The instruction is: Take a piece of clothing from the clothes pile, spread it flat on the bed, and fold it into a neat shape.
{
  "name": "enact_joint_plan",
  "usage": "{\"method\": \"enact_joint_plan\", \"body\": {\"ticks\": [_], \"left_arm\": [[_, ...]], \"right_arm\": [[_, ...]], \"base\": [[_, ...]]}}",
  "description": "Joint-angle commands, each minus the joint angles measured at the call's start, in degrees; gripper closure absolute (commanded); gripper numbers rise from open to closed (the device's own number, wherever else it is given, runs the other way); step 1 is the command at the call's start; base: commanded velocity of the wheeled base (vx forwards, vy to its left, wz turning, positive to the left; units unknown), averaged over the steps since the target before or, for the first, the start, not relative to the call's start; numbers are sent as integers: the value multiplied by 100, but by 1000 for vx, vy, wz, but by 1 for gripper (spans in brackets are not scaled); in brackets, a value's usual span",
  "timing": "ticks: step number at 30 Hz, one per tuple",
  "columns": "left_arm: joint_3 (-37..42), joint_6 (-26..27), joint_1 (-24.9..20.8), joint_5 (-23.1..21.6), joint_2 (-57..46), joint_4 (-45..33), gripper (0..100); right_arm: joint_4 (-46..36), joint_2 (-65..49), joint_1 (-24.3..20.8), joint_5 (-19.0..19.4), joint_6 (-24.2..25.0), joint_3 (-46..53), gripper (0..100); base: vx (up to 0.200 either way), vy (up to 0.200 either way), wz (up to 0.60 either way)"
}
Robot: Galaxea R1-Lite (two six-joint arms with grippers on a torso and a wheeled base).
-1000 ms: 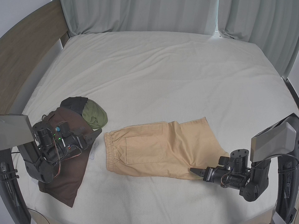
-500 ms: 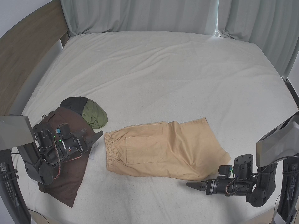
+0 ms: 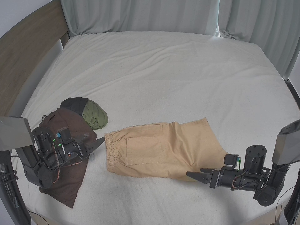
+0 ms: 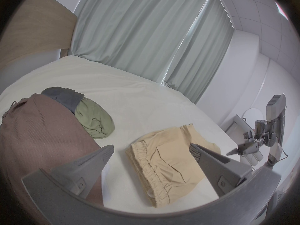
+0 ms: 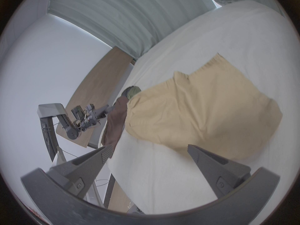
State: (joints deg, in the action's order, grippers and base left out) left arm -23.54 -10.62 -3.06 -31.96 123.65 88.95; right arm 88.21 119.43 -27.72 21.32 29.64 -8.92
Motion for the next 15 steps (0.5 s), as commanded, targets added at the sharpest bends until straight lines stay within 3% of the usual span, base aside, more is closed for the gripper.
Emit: {"method": "enact_joint_plan", "body": {"ticks": [1,7,8,15], "left_arm": [[95,7,-10,-64,-95,-1,0],[95,-2,7,-91,-95,-1,0],[95,-10,7,-161,-95,-1,0],[183,-19,-28,-170,-78,-1,0]], "right_arm": [[3,-289,118,4,-10,-364,0],[3,-306,355,206,-213,-470,0],[3,-342,610,320,-678,-444,0],[3,-403,715,320,-749,-496,0]], "base": [[0,0,0],[0,0,0],[0,0,0],[0,0,0]]}}
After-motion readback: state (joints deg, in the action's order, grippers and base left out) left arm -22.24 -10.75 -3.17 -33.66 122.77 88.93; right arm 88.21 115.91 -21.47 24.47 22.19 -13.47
